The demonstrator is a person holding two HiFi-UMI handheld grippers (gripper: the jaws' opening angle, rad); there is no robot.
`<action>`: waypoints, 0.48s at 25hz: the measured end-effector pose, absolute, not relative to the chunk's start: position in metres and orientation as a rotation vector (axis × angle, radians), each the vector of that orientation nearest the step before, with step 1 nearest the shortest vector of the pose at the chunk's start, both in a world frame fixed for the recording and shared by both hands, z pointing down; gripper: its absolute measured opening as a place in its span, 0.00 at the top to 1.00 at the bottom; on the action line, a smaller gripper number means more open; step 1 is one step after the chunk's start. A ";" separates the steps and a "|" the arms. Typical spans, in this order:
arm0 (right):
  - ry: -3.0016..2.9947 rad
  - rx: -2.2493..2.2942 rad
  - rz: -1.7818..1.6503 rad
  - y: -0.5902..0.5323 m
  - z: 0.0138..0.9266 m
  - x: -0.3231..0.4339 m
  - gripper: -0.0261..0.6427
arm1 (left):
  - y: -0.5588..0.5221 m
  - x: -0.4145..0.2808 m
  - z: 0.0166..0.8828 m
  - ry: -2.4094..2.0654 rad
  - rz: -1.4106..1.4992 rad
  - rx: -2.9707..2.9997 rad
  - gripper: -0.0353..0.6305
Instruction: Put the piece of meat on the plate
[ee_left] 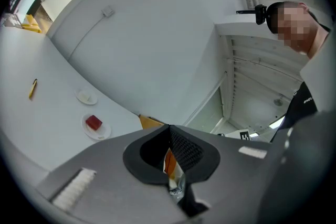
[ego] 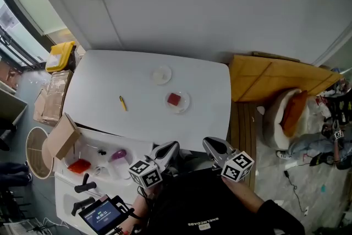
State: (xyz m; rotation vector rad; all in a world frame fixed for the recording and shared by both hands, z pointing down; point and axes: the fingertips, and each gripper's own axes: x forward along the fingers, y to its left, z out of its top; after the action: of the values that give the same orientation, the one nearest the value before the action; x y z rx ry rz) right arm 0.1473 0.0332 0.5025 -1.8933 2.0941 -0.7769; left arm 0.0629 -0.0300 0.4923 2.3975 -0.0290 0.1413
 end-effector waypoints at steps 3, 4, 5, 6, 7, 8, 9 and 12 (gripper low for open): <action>2.082 -1.885 -0.791 0.032 0.505 0.149 0.94 | -0.032 0.062 0.493 -0.033 0.144 2.399 0.94; 2.075 -1.883 -0.796 0.031 0.505 0.151 0.94 | -0.033 0.062 0.493 -0.037 0.144 2.399 0.94; 2.067 -1.881 -0.802 0.030 0.505 0.152 0.94 | -0.034 0.062 0.493 -0.041 0.143 2.399 0.94; 2.060 -1.879 -0.808 0.029 0.505 0.154 0.94 | -0.034 0.062 0.494 -0.045 0.143 2.399 0.94; 2.055 -1.876 -0.813 0.028 0.505 0.155 0.94 | -0.035 0.062 0.494 -0.049 0.143 2.400 0.94; 2.053 -1.872 -0.818 0.027 0.505 0.155 0.94 | -0.035 0.062 0.493 -0.052 0.144 2.401 0.94; 2.055 -1.867 -0.822 0.026 0.505 0.155 0.94 | -0.036 0.061 0.493 -0.055 0.145 2.402 0.94; 2.061 -1.855 -0.835 0.023 0.506 0.155 0.94 | -0.038 0.061 0.492 -0.064 0.147 2.405 0.94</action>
State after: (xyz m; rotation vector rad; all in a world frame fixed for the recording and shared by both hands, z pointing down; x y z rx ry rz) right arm 0.1547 0.0227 0.5056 -1.8554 2.0611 -0.8347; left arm 0.0613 -0.0378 0.4923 2.4049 -0.0641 0.1468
